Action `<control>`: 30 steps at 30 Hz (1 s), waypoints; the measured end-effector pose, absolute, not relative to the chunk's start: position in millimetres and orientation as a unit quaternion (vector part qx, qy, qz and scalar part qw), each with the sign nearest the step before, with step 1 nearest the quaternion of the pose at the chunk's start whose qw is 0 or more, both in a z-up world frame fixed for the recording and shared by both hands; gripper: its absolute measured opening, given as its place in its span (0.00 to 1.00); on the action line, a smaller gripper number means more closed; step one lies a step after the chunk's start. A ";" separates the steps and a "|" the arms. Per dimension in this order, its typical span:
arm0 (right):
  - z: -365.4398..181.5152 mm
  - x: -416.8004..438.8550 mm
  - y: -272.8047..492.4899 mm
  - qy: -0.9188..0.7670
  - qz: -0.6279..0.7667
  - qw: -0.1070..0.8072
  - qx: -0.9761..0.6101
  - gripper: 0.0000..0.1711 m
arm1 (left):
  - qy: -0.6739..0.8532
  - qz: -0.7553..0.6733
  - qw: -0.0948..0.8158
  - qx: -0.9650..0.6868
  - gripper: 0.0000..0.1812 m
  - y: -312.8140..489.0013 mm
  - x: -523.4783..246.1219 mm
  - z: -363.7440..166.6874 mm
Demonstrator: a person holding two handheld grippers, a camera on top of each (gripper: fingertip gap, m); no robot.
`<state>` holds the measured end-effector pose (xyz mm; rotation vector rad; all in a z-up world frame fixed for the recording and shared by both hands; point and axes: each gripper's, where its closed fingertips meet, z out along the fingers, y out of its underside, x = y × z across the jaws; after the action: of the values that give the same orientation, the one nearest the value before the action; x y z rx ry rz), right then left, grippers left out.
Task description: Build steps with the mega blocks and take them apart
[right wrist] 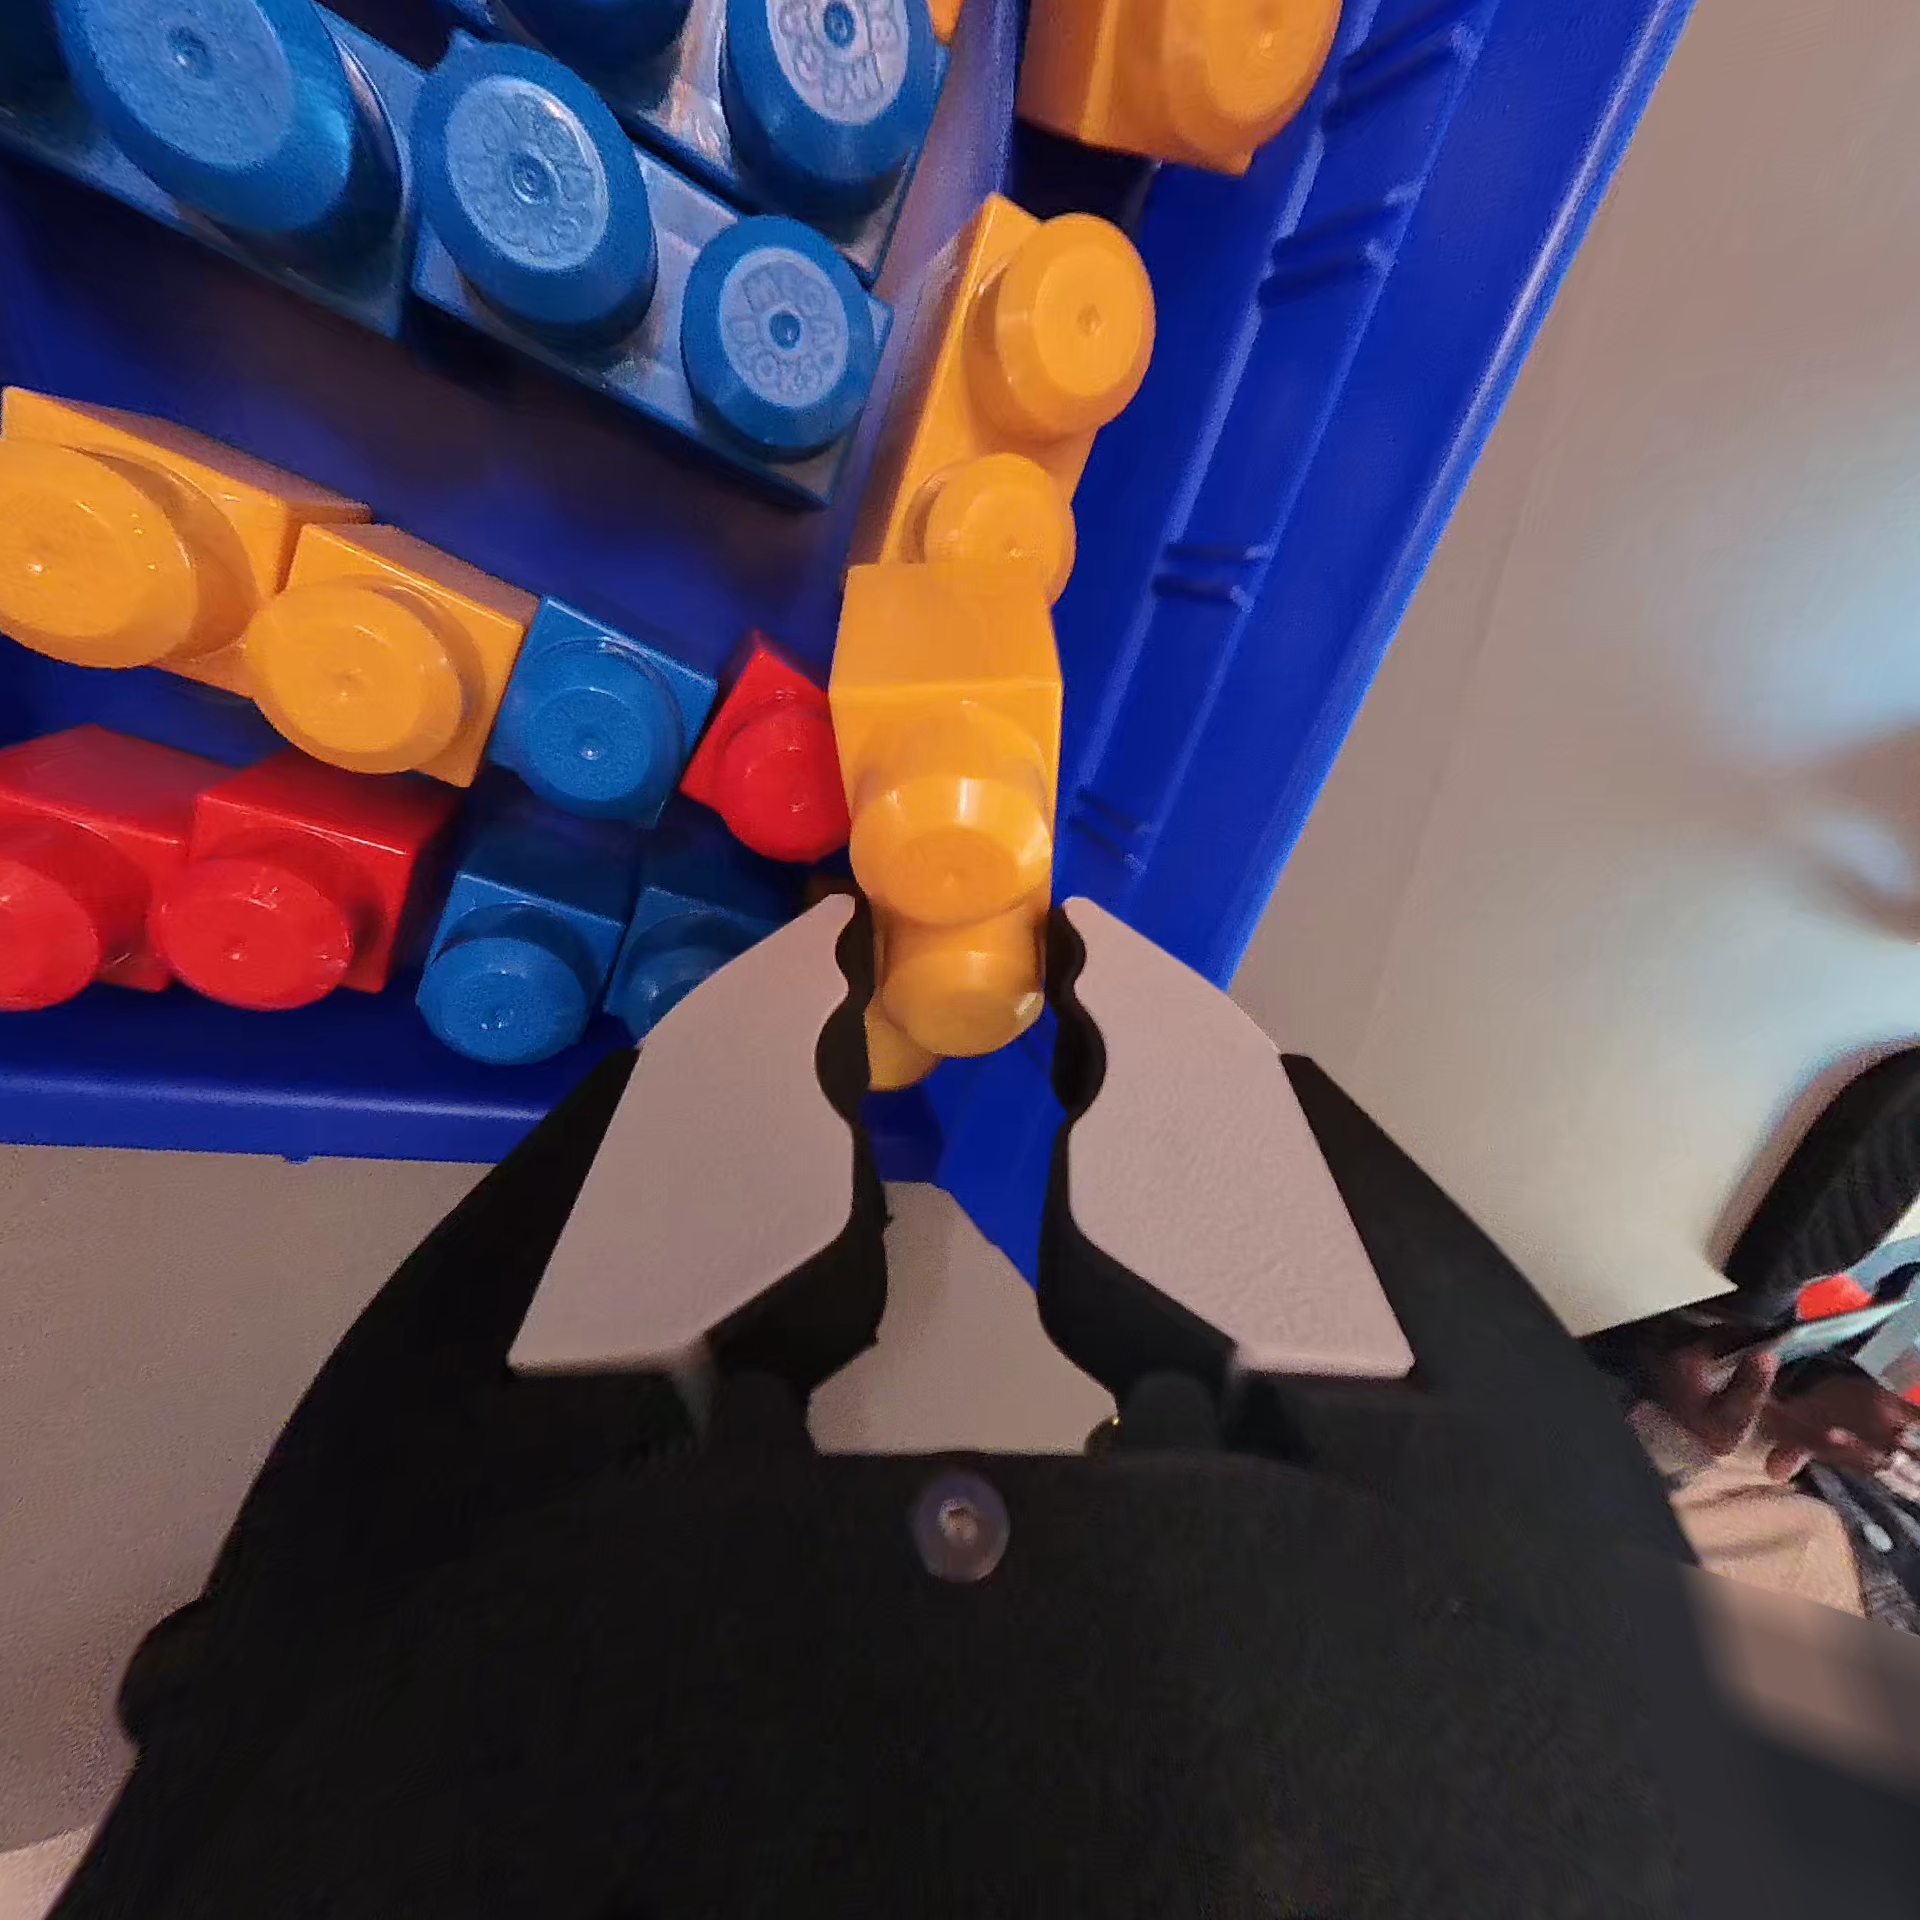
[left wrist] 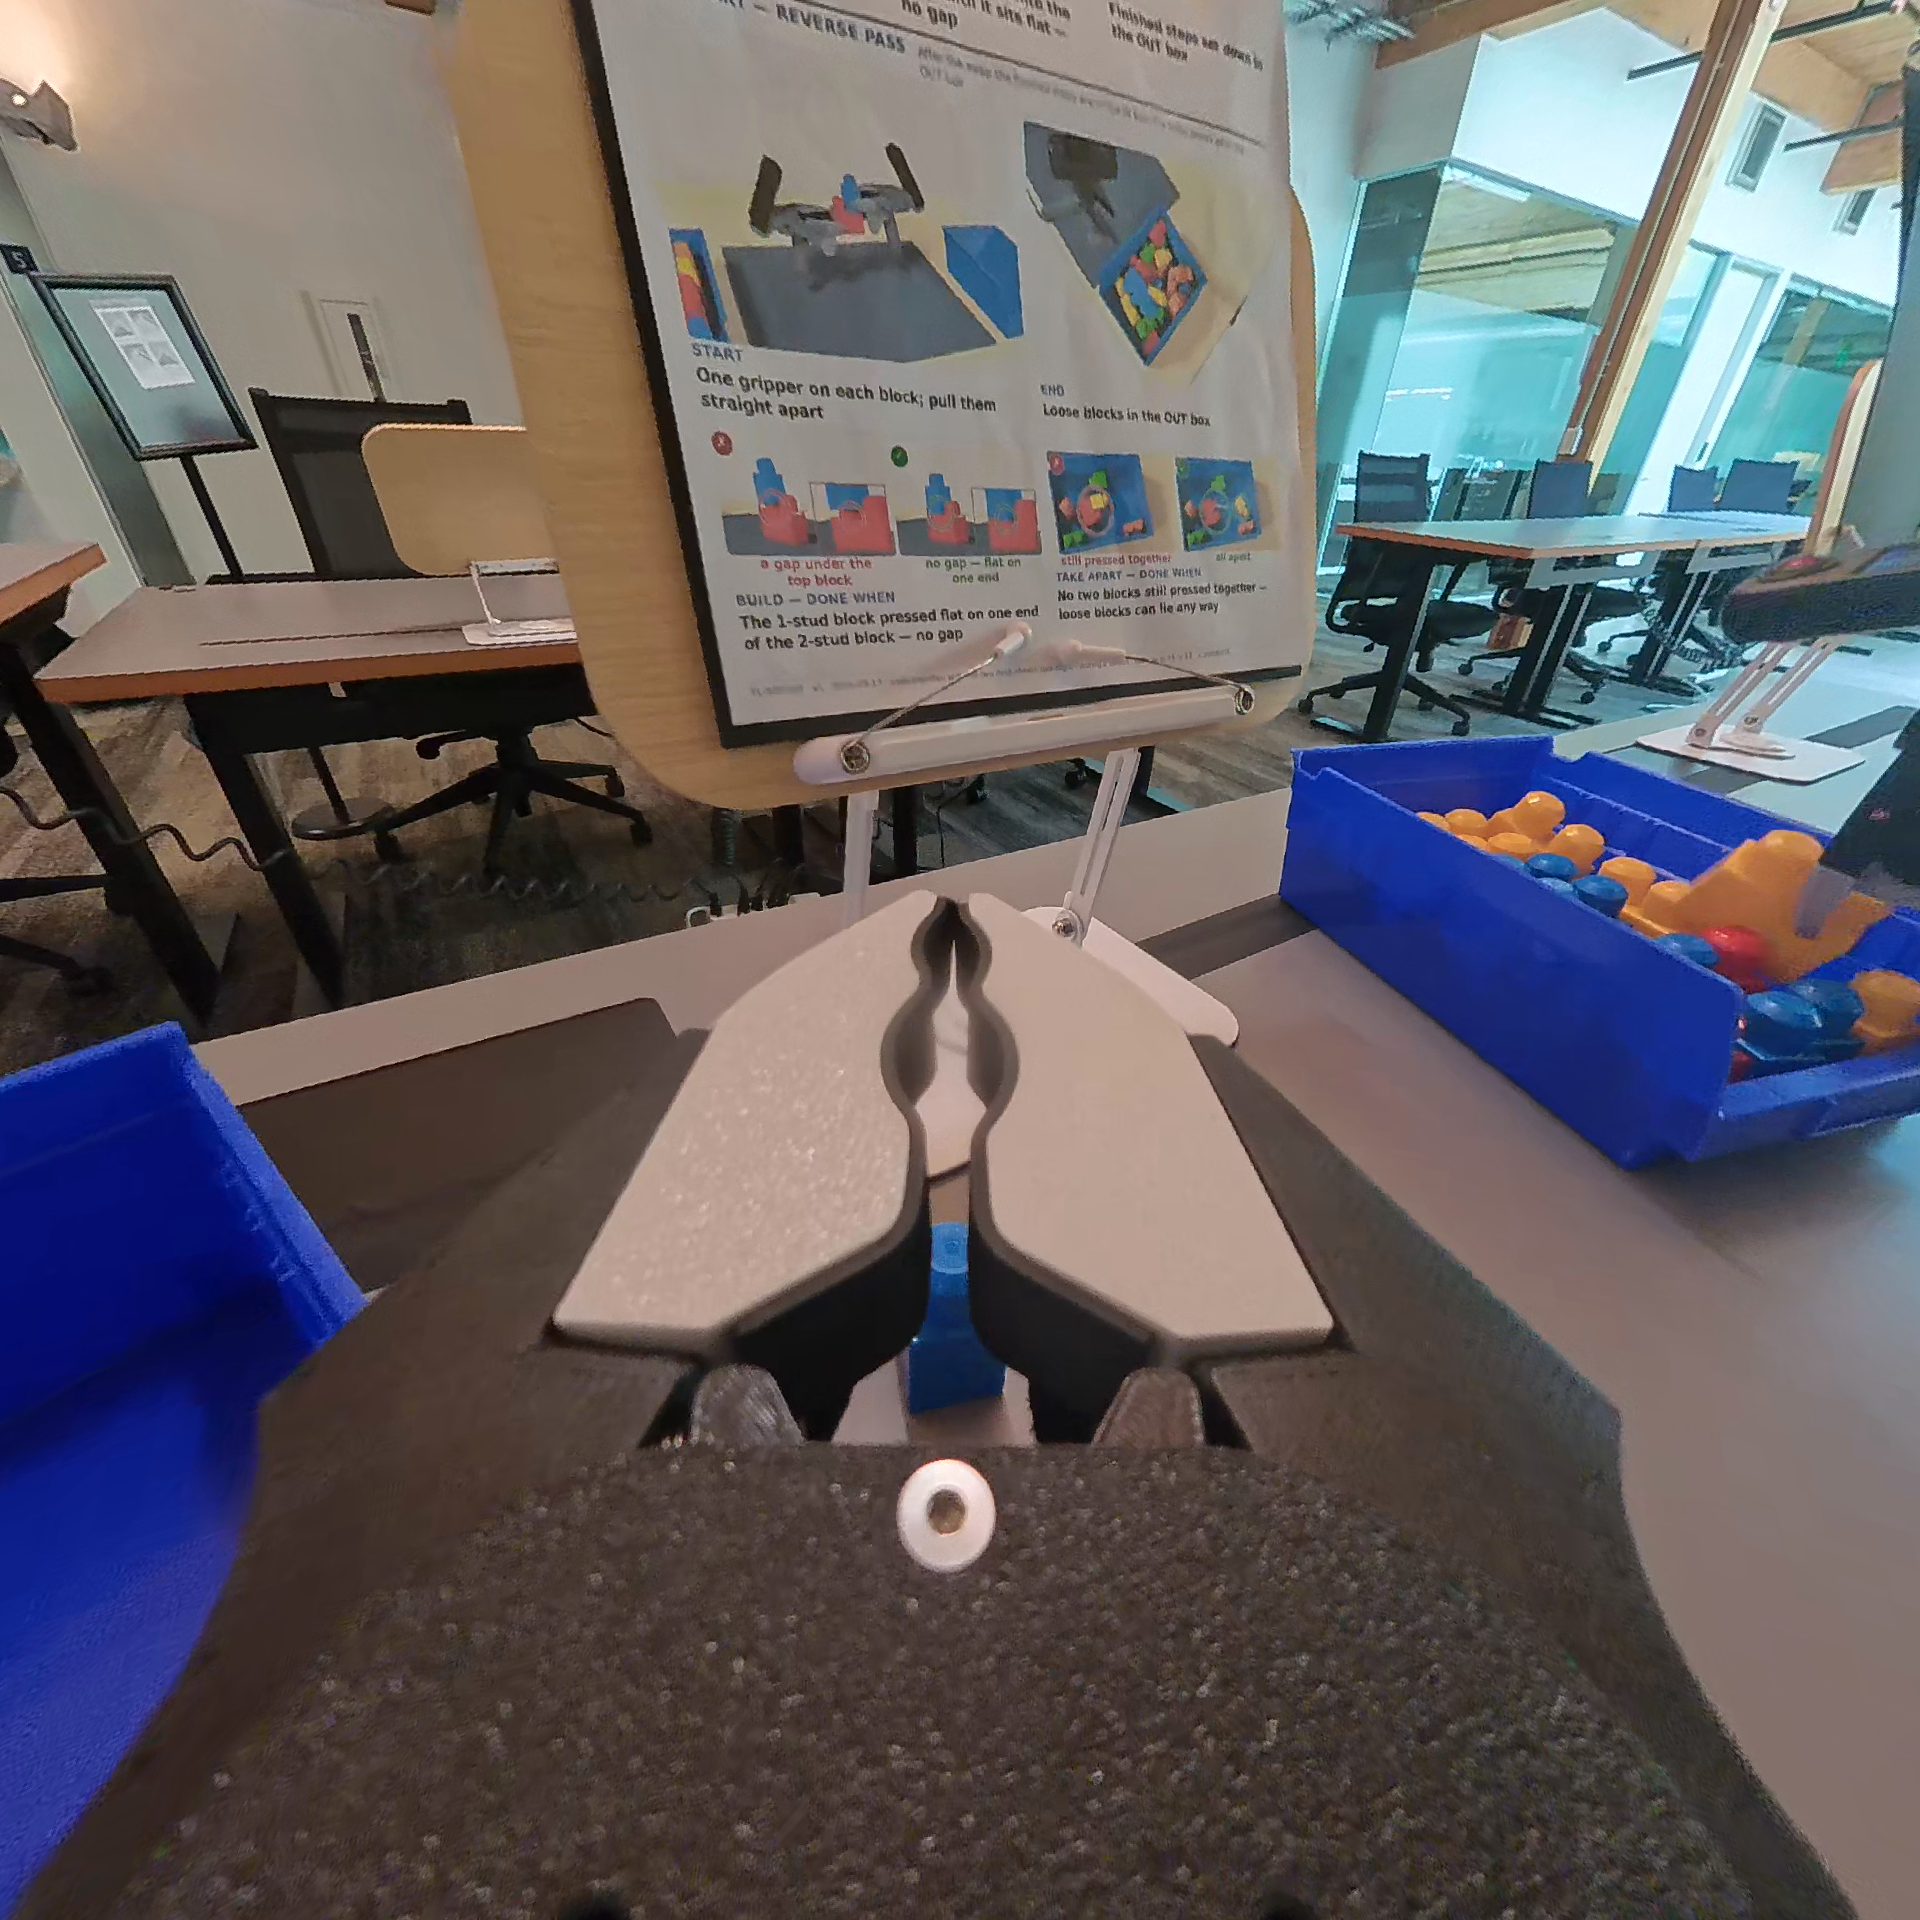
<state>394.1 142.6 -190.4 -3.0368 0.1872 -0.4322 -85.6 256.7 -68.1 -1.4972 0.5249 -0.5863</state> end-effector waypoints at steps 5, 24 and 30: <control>-195.4 388.9 131.9 0.090 -0.113 -0.004 -0.990 0.18 | 0.219 -0.273 0.666 -0.659 0.00 257.7 -93.1 -61.2; -220.7 384.9 133.8 0.024 -0.111 -0.062 -0.992 0.19 | 0.205 -0.287 0.661 -0.663 0.00 263.4 -102.7 -61.5; -194.0 385.1 149.0 -0.025 -0.140 -0.020 -0.990 0.23 | 0.206 -0.287 0.660 -0.663 0.00 263.4 -102.0 -62.1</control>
<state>385.1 149.0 -194.0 -3.1490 -0.0796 -0.4468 -102.0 263.4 -62.1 -1.5003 0.4657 -0.6495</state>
